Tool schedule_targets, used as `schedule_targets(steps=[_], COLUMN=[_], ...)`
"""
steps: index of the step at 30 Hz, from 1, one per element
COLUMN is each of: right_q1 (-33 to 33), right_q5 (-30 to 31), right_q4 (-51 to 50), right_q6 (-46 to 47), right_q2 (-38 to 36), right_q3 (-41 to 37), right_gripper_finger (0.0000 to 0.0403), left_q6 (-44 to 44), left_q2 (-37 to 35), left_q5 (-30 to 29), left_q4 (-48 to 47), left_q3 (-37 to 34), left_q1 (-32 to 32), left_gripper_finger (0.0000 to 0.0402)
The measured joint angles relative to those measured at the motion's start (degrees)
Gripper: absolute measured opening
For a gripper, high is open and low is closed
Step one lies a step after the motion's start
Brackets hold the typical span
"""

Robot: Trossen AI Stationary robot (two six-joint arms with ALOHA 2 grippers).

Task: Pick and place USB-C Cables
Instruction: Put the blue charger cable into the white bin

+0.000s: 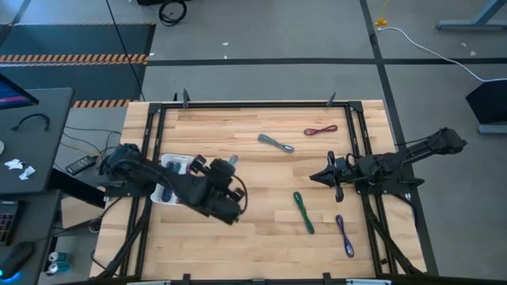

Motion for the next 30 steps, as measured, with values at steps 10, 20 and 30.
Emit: schedule_targets(steps=[10, 20, 30], right_q1=[0.1, 0.1, 0.1], right_q5=[-0.4, 0.8, 1.2], right_q4=[3.0, 3.3, 5.0], right_q6=[0.0, 0.0, 0.0], right_q2=[1.6, 2.3, 2.3], right_q3=[0.0, 0.0, 0.0], right_gripper_finger=[0.0005, 0.0005, 0.0005], left_q6=[-16.4, -29.8, -33.8], left_q2=[-11.6, -23.4, -23.9], left_q5=[14.9, 20.0, 21.8], left_q4=[-1.0, 11.7, 21.4], left_q3=[-29.9, -55.8, -65.6], left_q1=[6.8, 3.3, 1.6], left_gripper_finger=[0.0027, 0.0031, 0.0040])
